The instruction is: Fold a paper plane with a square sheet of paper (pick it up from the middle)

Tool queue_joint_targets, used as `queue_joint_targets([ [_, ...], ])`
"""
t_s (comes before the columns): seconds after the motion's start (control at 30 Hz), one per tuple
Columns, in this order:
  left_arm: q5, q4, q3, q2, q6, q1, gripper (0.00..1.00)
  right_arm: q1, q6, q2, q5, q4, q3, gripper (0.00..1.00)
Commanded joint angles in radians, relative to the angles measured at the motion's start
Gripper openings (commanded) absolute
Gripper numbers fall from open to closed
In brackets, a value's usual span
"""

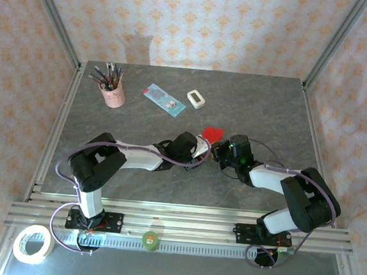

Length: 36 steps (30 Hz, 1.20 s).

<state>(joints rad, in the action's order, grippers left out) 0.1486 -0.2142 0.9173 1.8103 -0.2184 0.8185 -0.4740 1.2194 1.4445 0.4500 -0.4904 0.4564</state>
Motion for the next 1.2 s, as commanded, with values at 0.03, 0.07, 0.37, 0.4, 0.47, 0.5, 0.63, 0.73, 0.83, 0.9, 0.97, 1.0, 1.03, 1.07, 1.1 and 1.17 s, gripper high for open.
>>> queue_joint_targets([
  [0.03, -0.003, -0.063, 0.003, 0.01, -0.026, 0.001, 0.41, 0.007, 0.012, -0.017, 0.009, -0.02, -0.018, 0.02],
  [0.07, 0.0, -0.066, 0.0, 0.011, -0.024, -0.001, 0.38, 0.007, 0.012, -0.017, 0.009, -0.02, -0.018, 0.02],
  [0.37, -0.023, -0.089, -0.019, 0.006, -0.026, -0.001, 0.26, 0.014, 0.018, -0.022, 0.022, -0.02, -0.018, 0.03],
  [0.4, -0.024, -0.092, -0.022, 0.004, -0.027, -0.002, 0.25, 0.017, 0.019, -0.023, 0.025, -0.019, -0.018, 0.03],
  [0.47, -0.019, -0.098, -0.027, 0.003, -0.026, -0.005, 0.2, 0.022, 0.022, -0.029, 0.028, -0.016, -0.019, 0.05],
  [0.5, -0.011, -0.1, -0.029, 0.0, -0.025, -0.008, 0.18, 0.025, 0.024, -0.032, 0.029, -0.005, -0.018, 0.07],
  [0.63, 0.025, -0.108, -0.035, -0.011, -0.015, -0.019, 0.1, 0.046, 0.032, -0.059, 0.037, 0.008, -0.03, 0.23],
  [0.73, 0.064, -0.118, -0.042, -0.02, 0.006, -0.033, 0.05, 0.065, 0.028, -0.09, 0.029, 0.024, -0.044, 0.41],
  [0.83, 0.112, -0.133, -0.051, -0.022, 0.043, -0.049, 0.02, 0.089, 0.007, -0.119, 0.018, 0.039, -0.06, 0.56],
  [0.9, 0.151, -0.148, -0.058, -0.02, 0.074, -0.058, 0.01, 0.105, -0.014, -0.14, 0.01, 0.054, -0.069, 0.61],
  [0.97, 0.185, -0.165, -0.065, -0.017, 0.108, -0.063, 0.0, 0.121, -0.038, -0.16, -0.004, 0.075, -0.071, 0.64],
  [1.0, 0.195, -0.175, -0.069, -0.015, 0.124, -0.063, 0.0, 0.124, -0.052, -0.17, -0.011, 0.084, -0.072, 0.65],
  [1.03, 0.206, -0.18, -0.069, -0.012, 0.141, -0.066, 0.0, 0.127, -0.067, -0.178, -0.016, 0.096, -0.069, 0.66],
  [1.07, 0.22, -0.18, -0.068, -0.009, 0.157, -0.069, 0.0, 0.129, -0.079, -0.184, -0.026, 0.11, -0.065, 0.67],
  [1.1, 0.243, -0.179, -0.063, -0.006, 0.177, -0.072, 0.0, 0.129, -0.094, -0.188, -0.032, 0.125, -0.059, 0.67],
  [1.17, 0.274, -0.173, -0.055, -0.003, 0.219, -0.08, 0.0, 0.131, -0.12, -0.189, -0.034, 0.14, -0.048, 0.69],
])
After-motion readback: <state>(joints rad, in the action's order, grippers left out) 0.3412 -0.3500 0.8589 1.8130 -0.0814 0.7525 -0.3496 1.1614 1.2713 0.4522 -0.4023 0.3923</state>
